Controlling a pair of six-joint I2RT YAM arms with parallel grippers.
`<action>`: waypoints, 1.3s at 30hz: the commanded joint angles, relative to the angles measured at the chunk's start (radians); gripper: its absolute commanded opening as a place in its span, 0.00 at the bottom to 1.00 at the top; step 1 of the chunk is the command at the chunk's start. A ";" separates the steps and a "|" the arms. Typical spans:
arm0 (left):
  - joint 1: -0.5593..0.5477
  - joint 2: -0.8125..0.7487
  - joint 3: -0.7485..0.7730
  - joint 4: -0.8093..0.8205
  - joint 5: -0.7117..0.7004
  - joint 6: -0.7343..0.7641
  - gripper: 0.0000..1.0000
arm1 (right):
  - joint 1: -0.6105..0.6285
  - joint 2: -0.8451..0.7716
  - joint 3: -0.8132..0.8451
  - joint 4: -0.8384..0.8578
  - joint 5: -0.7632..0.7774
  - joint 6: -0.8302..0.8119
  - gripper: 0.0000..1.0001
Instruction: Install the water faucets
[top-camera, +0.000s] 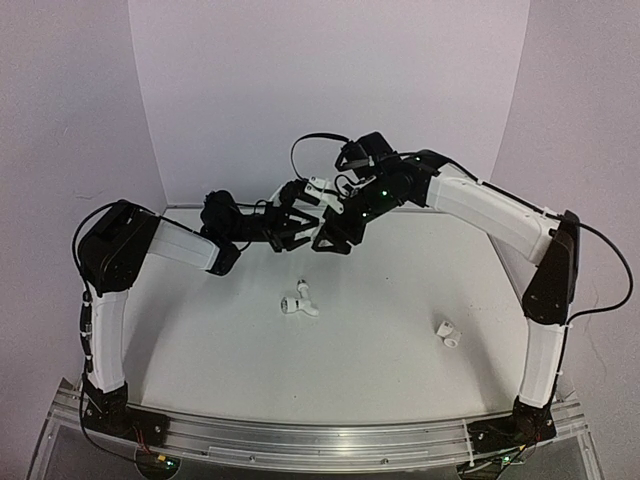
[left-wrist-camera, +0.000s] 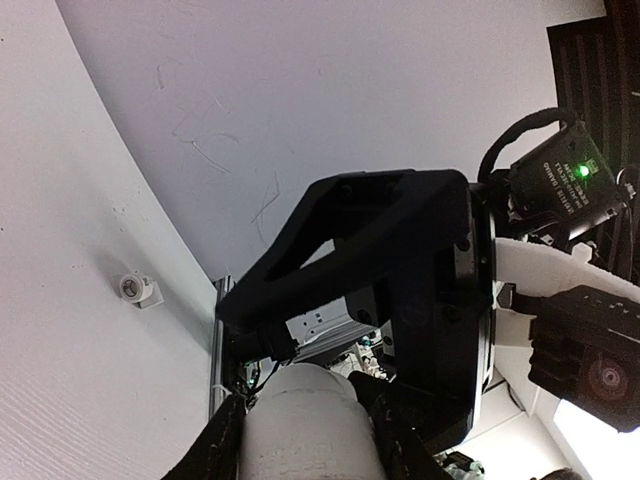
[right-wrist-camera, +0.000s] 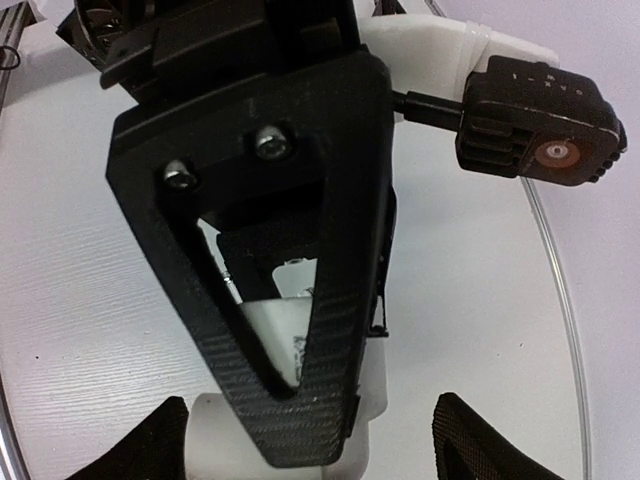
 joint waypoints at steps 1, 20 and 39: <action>-0.001 0.005 0.058 0.246 0.000 -0.105 0.00 | -0.015 -0.128 -0.074 0.139 -0.058 0.035 0.81; -0.028 -0.216 0.161 0.246 -0.143 -0.274 0.00 | -0.042 -0.284 -0.120 0.413 -0.306 0.173 0.98; -0.078 -0.340 0.102 0.245 -0.196 -0.262 0.00 | -0.002 -0.199 0.072 0.397 -0.428 0.181 0.84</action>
